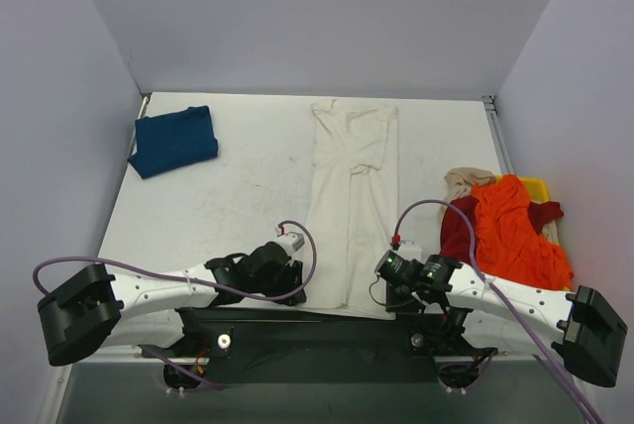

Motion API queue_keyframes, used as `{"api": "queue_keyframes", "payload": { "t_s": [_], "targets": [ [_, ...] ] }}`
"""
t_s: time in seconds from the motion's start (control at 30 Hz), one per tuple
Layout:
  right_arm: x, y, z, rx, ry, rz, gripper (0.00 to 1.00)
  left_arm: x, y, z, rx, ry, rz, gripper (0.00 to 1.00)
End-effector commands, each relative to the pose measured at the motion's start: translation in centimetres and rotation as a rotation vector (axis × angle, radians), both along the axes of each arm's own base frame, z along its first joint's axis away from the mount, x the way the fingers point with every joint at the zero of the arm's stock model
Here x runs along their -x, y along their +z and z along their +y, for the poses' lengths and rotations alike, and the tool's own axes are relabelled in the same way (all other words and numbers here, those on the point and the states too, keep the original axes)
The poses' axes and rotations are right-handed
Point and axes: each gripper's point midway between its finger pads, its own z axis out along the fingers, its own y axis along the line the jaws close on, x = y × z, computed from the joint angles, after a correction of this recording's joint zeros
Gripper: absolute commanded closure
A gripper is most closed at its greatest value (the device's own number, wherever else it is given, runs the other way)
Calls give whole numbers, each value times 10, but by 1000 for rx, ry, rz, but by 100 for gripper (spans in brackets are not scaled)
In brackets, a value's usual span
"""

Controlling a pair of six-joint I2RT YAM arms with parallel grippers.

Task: Fold and stack the t-shirts
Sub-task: Grab the bottom of the folded rectangular tshirt with both arms

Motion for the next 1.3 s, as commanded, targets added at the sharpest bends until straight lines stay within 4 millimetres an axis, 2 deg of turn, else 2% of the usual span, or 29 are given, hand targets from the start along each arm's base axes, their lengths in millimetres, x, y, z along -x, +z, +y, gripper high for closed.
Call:
{"api": "queue_keyframes", "payload": {
  "t_s": [0.0,0.13,0.23,0.27,0.3,0.37,0.4,0.53,0.63,0.77,0.83,0.87,1.0,1.27],
  "targets": [
    [10,-8,-15,59,-9,25,79,2,-1,-5,16,-1,7,55],
    [8,-7,-14,53,-10,16,83,2,-3,-8,25,-1,7,65],
    [9,-7,-15,53,-9,11,87,4,-8,-8,17,-5,23,80],
    [9,-7,-14,48,-9,10,88,2,-5,-14,44,-11,12,83],
    [9,-6,-14,45,-5,10,91,3,-7,-14,40,-13,18,92],
    [11,-6,-12,35,5,16,96,5,-8,-14,35,-19,24,100],
    [13,-6,-12,35,10,23,100,6,-9,-13,31,-23,26,100],
    [20,-5,-10,31,50,50,100,10,-5,-14,35,-41,24,100],
    [21,-3,-10,46,67,52,100,15,-6,-7,13,-37,23,100],
    [16,5,-6,35,61,15,100,10,6,-9,69,-11,-15,100],
    [9,14,-3,23,58,-24,100,8,10,-9,86,2,-30,100],
    [5,18,-2,19,54,-46,100,3,20,-15,128,8,-58,100],
    [-16,40,-3,28,33,-167,100,-12,34,-19,162,61,-123,100],
    [-55,73,-1,70,3,-347,100,-36,56,-26,212,120,-224,100]
  ]
}}
